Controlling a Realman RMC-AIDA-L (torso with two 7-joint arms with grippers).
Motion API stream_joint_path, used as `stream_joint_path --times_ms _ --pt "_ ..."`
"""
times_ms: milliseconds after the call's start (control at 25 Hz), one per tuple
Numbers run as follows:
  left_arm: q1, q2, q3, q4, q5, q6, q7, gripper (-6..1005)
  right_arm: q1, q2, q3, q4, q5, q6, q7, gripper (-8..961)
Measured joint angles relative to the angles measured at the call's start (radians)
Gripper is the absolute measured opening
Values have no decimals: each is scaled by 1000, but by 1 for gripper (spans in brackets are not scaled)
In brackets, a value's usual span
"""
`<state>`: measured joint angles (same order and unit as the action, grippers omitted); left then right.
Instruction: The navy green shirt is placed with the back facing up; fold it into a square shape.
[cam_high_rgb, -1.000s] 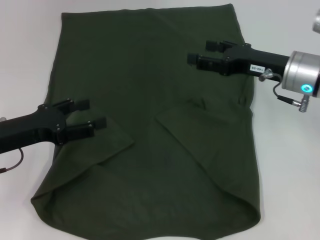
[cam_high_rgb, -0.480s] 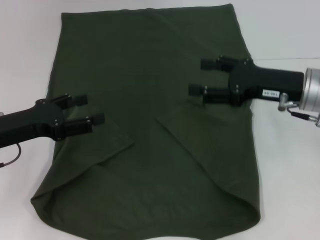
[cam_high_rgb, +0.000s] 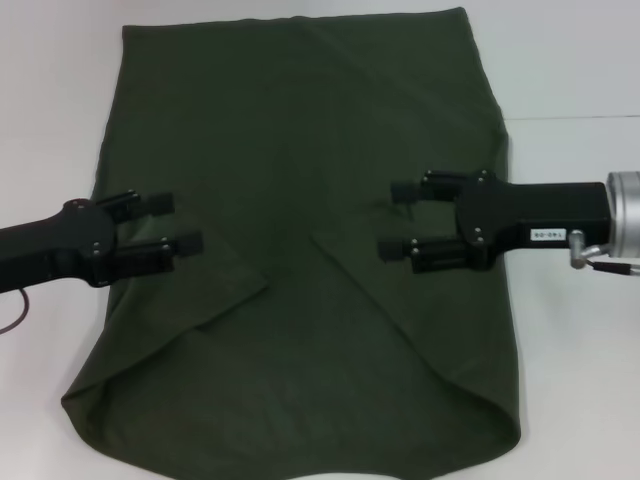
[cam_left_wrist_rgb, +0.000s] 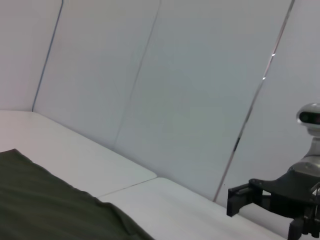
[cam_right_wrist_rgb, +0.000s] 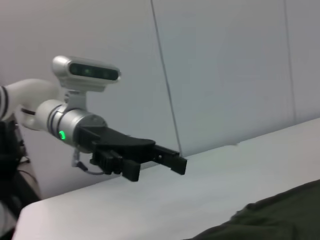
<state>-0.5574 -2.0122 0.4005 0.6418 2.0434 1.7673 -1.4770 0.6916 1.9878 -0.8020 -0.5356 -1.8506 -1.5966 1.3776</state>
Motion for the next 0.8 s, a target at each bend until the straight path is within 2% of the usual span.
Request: stream_joint_path --times_ms 200,360,560,800 --pt "6 12 3 41 9 52 -92 878 -6 -26 0 -5 -2 -62 115 884" --pt "-2 38 0 77 64 68 -221 878 -1 -53 -9 -8 -40 -62 348 884" --pt "-38 73 -4 103 184 66 -411 877 6 -67 -7 -22 -131 -40 587 884" --pt "-46 80 -17 101 237 92 -509 876 -1 -86 -5 -21 -181 -43 695 884"
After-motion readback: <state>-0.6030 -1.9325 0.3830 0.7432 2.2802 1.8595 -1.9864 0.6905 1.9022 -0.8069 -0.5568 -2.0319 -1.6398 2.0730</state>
